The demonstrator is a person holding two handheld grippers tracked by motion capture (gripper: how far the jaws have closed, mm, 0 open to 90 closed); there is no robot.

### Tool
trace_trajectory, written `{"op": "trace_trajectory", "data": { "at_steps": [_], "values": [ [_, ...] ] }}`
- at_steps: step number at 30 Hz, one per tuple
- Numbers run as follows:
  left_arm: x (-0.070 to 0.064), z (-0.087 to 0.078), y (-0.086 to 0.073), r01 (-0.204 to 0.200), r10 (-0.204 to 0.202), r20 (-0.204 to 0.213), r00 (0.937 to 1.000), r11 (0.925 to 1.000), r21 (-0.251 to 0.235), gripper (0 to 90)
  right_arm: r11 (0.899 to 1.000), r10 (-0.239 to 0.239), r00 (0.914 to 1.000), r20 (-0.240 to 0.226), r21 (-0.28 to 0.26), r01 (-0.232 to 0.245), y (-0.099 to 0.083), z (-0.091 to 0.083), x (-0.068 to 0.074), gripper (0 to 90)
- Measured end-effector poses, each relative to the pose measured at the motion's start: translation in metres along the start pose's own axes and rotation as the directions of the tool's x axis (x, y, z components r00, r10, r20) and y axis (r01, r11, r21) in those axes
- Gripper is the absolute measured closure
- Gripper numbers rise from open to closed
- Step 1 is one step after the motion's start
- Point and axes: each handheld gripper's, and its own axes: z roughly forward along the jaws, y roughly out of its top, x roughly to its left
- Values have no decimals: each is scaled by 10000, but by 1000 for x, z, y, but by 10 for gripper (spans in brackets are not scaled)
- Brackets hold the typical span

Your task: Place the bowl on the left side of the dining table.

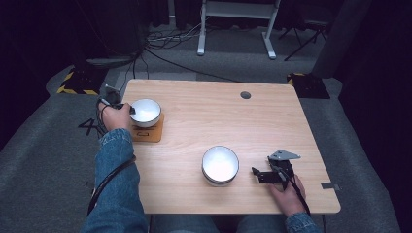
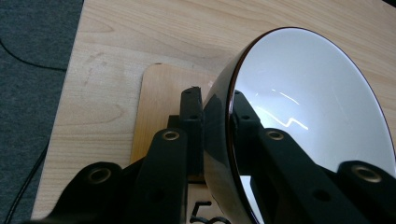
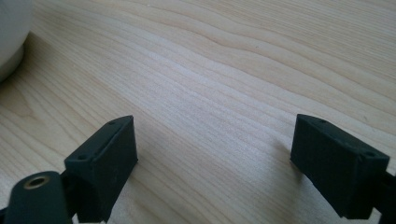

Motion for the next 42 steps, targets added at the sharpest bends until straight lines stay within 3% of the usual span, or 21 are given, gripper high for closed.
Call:
{"op": "trace_trajectory", "data": {
  "at_steps": [14,18,23,28,30,34,37,42],
  "values": [
    [12,5,-6,166,-166,-129,9998,9999,27,793,10000,-91,9999,80,41,91,0,0,-1,146],
    [16,6,-7,305,-306,100,9995,9995,106,794,10000,8,10000,30,19,-8,0,0,0,146],
    [18,7,-8,279,-279,58,9996,9996,87,797,10000,23,10000,32,18,-23,0,0,0,146],
    [15,7,-7,-195,201,-188,9996,9993,310,801,10000,28,10000,30,21,-28,0,0,0,146],
    [14,6,-7,-359,364,-326,9988,9992,156,789,10000,19,10000,30,13,-19,0,0,0,146],
    [8,5,-5,-567,552,-300,9980,9972,-489,681,10000,42,10000,27,21,-42,0,0,0,146],
    [1,0,-3,-863,847,-259,9961,9941,-654,593,10000,19,10000,30,16,-19,0,0,0,146],
    [-12,-13,0,-1421,1376,-484,9893,9841,-1069,506,10000,24,10000,29,16,-24,0,0,0,146]
  ]
}}
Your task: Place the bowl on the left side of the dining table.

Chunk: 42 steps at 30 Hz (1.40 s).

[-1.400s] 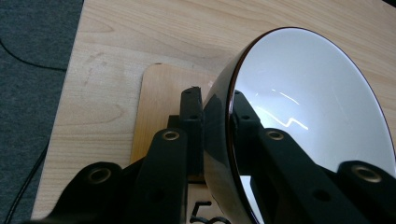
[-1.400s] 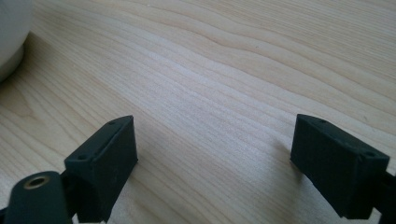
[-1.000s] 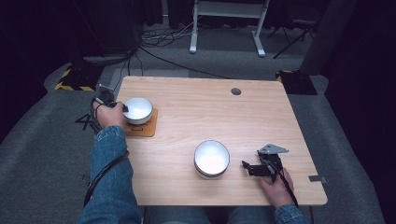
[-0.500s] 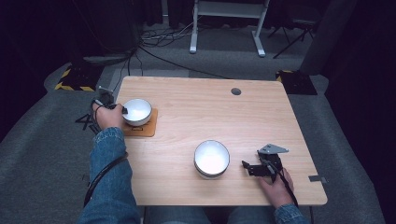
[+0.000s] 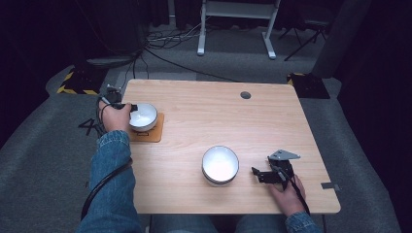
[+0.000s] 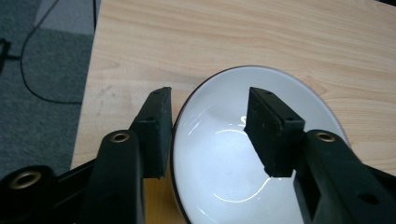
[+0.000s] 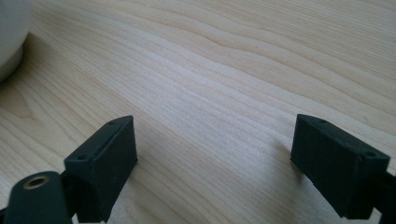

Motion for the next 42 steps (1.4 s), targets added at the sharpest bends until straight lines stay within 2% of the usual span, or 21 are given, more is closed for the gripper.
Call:
{"op": "trace_trajectory", "data": {
  "at_steps": [4,9,13,14,17,24,29,34,36,38,40,41,42],
  "values": [
    [-10,-17,5,-169,180,294,9994,9992,-354,505,10000,5,10000,1,1,-5,0,0,0,146],
    [-25,-37,7,-999,1013,207,9946,9930,-633,489,10000,-6,10000,-1,-2,6,0,0,0,146],
    [-41,-52,6,-1643,1686,492,9845,9831,-809,479,10000,-2,10000,0,-1,2,0,0,0,146],
    [-45,-54,5,-1673,1733,654,9827,9819,-891,481,10000,-5,10000,2,-1,5,0,0,0,146],
    [-58,-65,2,-2061,2147,960,9720,9742,-916,487,10000,56,10000,-9,13,-56,0,0,1,146],
    [-80,-89,-8,-2628,2768,1244,9528,9577,-1176,478,10000,4,10000,-10,-4,-4,0,0,0,145],
    [-97,-105,-17,-3082,3264,1451,9340,9417,-1347,469,10000,9,10000,-11,-4,-9,0,0,0,145],
    [-109,-119,-27,-3508,3784,1990,9040,9226,-1605,461,10000,7,10000,-12,0,-7,0,0,0,145],
    [-112,-122,-32,-3657,3928,2121,8948,9175,-1564,460,10000,62,10000,-15,7,-62,0,0,1,143],
    [-115,-125,-37,-3816,4101,2145,8865,9099,-1626,460,10000,-34,10000,2,-19,34,0,1,0,142],
    [-116,-129,-42,-4091,4359,2210,8725,8988,-1574,458,10000,4,10000,-22,-16,-4,1,1,0,141],
    [-116,-130,-44,-4140,4414,2197,8700,8960,-1608,457,10000,90,10000,-32,1,-90,1,1,1,141],
    [-116,-132,-47,-4254,4518,2192,8648,8910,-1585,456,10000,94,9999,-34,4,-94,1,1,2,141]
  ]
}}
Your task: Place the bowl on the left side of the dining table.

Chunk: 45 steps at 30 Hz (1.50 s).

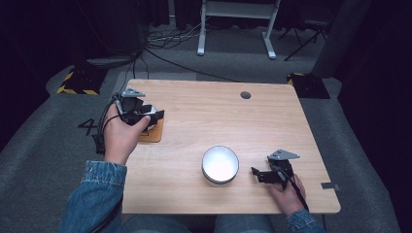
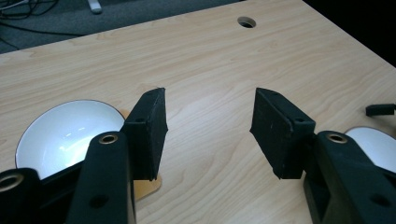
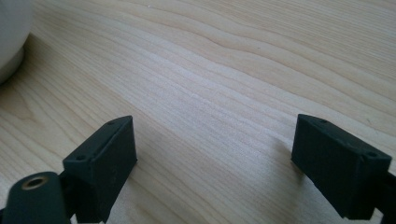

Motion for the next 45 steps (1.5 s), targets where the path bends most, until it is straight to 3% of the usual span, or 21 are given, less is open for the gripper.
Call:
{"op": "trace_trajectory", "data": {
  "at_steps": [8,16,26,32,41,45],
  "values": [
    [-12,-10,-15,-664,664,2,9978,9978,-28,449,10000,40,10000,10,1,-40,0,0,0,141],
    [-18,-11,-34,-963,969,271,9949,9951,-233,444,10000,52,10000,7,-7,-52,0,0,1,141],
    [-24,-11,-56,-981,996,626,9931,9948,-279,436,10000,13,10000,10,9,-13,0,0,0,141],
    [-21,-12,-70,-763,789,786,9938,9964,-360,434,10000,11,10000,8,7,-11,0,0,0,141],
    [-26,-17,-88,-983,1004,837,9914,9947,-288,433,10000,-39,10000,16,22,39,0,0,0,141],
    [-28,-15,-98,-883,909,993,9909,9956,-300,433,10000,-2,10000,28,-2,2,0,0,0,142]
  ]
}}
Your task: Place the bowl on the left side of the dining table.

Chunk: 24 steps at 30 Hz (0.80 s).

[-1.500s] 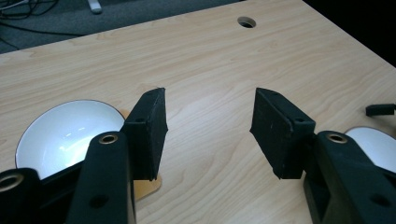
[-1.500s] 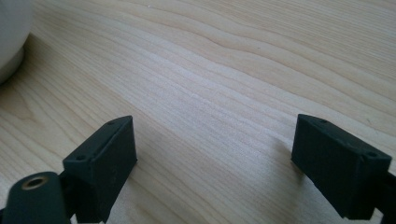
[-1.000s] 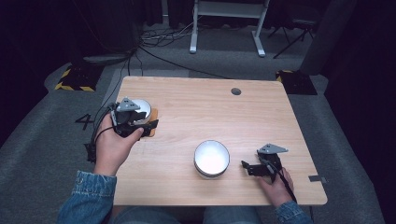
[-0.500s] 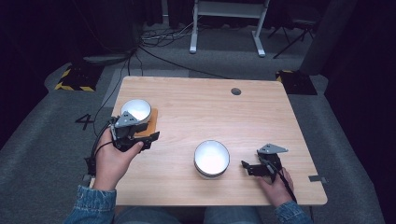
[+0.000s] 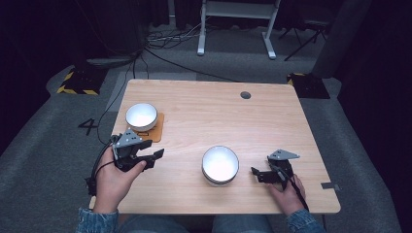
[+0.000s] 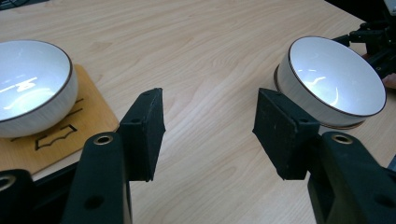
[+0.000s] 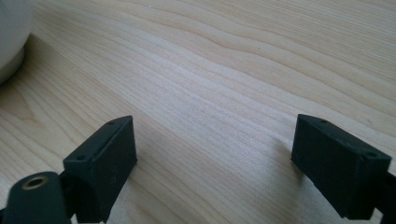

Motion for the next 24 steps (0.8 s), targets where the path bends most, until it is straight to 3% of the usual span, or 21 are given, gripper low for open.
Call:
{"op": "trace_trajectory", "data": {
  "at_steps": [9,13,24],
  "values": [
    [-5,6,-23,33,-34,47,10000,9998,190,431,10000,0,10000,-16,12,0,0,0,0,141],
    [-7,7,-32,285,-284,169,9995,9996,-45,431,10000,16,10000,-23,7,-16,0,0,0,142],
    [-11,19,-43,230,-235,90,9997,9985,488,427,10000,-3,10000,-13,13,3,0,0,0,142]
  ]
}}
